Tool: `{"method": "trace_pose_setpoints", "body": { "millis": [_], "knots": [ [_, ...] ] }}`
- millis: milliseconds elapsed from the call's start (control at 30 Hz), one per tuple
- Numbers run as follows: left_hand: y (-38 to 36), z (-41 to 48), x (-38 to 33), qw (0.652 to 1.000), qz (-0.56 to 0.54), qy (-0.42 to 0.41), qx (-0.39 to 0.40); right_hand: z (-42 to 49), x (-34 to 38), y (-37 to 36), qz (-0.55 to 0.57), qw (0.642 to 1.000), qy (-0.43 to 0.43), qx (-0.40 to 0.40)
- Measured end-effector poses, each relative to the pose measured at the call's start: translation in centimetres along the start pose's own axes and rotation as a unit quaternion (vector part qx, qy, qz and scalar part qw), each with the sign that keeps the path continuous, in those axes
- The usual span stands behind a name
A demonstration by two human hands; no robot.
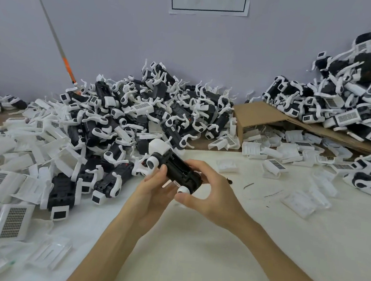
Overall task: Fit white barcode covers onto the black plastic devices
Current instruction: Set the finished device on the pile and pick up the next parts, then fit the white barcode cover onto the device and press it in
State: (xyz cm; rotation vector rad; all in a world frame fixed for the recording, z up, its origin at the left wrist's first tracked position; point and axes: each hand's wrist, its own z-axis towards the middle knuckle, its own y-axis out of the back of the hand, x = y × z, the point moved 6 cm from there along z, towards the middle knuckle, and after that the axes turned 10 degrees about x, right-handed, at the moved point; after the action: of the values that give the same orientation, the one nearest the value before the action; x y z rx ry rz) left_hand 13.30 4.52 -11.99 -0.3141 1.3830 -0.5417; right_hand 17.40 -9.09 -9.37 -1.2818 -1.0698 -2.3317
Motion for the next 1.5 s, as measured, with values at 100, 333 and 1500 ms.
{"method": "trace_pose_setpoints", "body": {
  "millis": [100,333,1500],
  "knots": [
    [0.2,0.1,0.3,1.0,0.009,0.01,-0.011,0.0,-0.7,-0.3,-0.042,0.999,-0.007,-0.007],
    [1.0,0.2,0.4,0.998,-0.002,-0.018,-0.065,0.3,-2.7,2.8,-0.127,0.988,-0.083,-0.032],
    [0.0,-0.6,0.2,0.991,-0.052,0.038,-0.118,-0.8,-8.5,7.3,-0.263,0.921,-0.267,-0.103]
  ]
}}
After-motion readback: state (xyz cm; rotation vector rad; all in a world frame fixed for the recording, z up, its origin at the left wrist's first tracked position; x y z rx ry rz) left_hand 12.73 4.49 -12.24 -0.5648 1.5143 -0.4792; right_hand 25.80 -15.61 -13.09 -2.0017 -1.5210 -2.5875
